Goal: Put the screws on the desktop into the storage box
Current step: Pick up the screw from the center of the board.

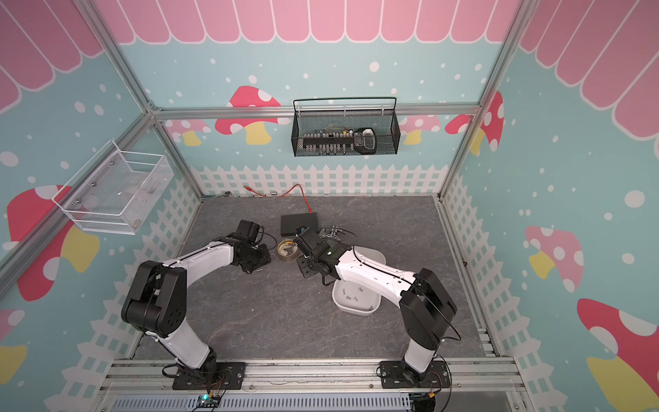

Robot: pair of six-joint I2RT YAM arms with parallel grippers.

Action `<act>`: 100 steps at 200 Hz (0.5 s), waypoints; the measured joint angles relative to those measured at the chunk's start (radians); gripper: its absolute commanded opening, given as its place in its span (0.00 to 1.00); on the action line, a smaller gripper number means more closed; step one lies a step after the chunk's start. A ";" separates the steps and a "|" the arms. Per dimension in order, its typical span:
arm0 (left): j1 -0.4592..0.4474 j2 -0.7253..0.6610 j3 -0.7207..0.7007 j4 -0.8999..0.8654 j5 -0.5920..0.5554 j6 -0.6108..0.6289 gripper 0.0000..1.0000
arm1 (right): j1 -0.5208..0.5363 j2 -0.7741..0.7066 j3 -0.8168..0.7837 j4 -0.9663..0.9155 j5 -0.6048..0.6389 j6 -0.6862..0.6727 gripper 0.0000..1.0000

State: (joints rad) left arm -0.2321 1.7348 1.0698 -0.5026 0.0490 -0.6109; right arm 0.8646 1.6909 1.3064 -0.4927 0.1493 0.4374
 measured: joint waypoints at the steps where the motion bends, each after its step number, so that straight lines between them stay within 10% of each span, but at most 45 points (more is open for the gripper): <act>1: 0.000 0.003 0.001 0.000 -0.003 0.001 0.42 | 0.000 -0.002 -0.003 0.000 0.000 0.000 0.43; 100: 0.001 0.088 0.036 -0.027 -0.092 0.026 0.32 | 0.000 -0.039 -0.063 0.031 -0.001 0.000 0.43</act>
State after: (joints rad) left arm -0.2314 1.8229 1.1057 -0.5293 -0.0433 -0.5846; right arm 0.8646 1.6516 1.2434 -0.4622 0.1486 0.4377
